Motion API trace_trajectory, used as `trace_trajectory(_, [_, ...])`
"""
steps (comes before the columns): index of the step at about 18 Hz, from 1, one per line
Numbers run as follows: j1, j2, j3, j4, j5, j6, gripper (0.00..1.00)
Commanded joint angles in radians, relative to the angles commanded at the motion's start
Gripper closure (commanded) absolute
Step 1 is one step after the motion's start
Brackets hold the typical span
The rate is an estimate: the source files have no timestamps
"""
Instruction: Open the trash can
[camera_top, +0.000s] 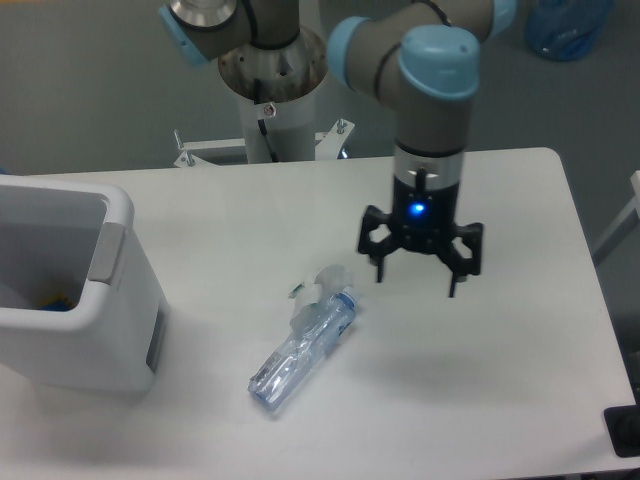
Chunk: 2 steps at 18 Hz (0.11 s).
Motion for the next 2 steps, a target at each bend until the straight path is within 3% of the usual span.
trace_trajectory(2, [-0.002, 0.000, -0.023, 0.005, 0.035, 0.020, 0.00])
